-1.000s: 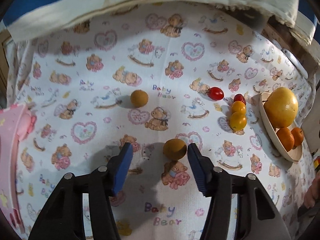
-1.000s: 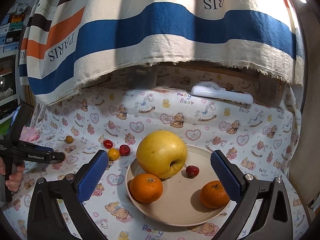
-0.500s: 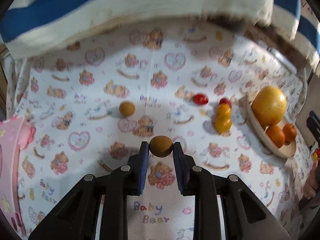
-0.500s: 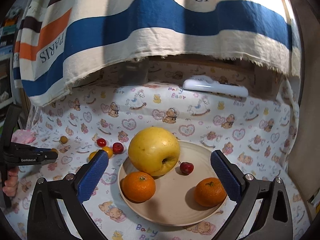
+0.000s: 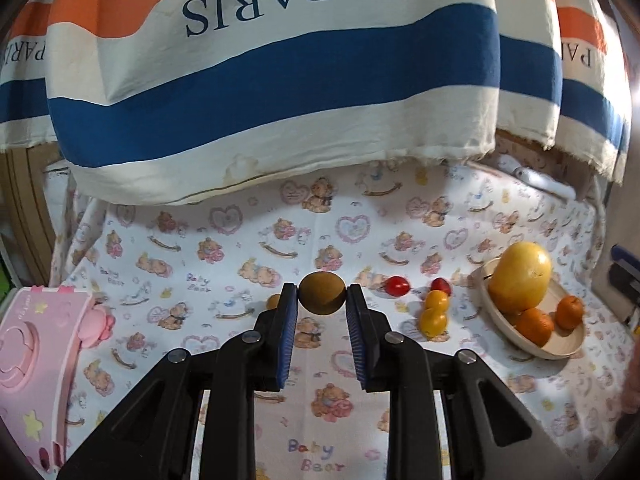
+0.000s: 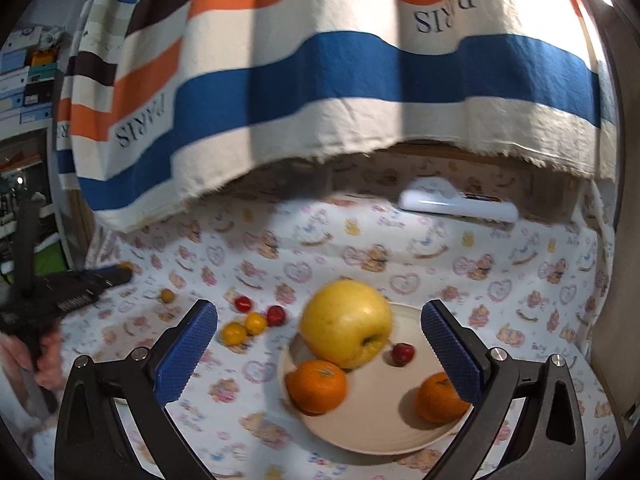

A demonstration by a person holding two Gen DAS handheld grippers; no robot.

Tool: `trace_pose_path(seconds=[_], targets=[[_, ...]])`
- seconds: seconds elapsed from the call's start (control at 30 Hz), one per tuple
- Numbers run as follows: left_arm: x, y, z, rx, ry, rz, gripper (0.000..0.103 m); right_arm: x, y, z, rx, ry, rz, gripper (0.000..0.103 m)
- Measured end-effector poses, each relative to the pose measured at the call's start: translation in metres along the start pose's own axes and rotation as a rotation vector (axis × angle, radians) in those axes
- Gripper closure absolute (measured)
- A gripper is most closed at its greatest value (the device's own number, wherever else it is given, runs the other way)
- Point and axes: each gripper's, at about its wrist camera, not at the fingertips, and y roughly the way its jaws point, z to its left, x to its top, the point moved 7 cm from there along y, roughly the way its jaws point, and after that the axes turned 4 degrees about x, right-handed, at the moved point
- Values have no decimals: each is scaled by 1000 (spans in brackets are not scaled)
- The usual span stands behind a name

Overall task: Organize fruits
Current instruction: 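Lift the brown fruit with the left tool while the right tool grasps a small yellow tomato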

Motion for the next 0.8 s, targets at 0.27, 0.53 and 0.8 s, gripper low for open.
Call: trace_pose_path(seconds=[0.27,0.53,0.8], targets=[[-9,7,1,-30,-34,20,79,15,31,50,116,-57,168,1],[-10,10,9,-32,-83,11,79,-7,84,81,131,-32,364,3],[-10,15,12,6,-84,23,79,-43,128,82,102,17,503,28]])
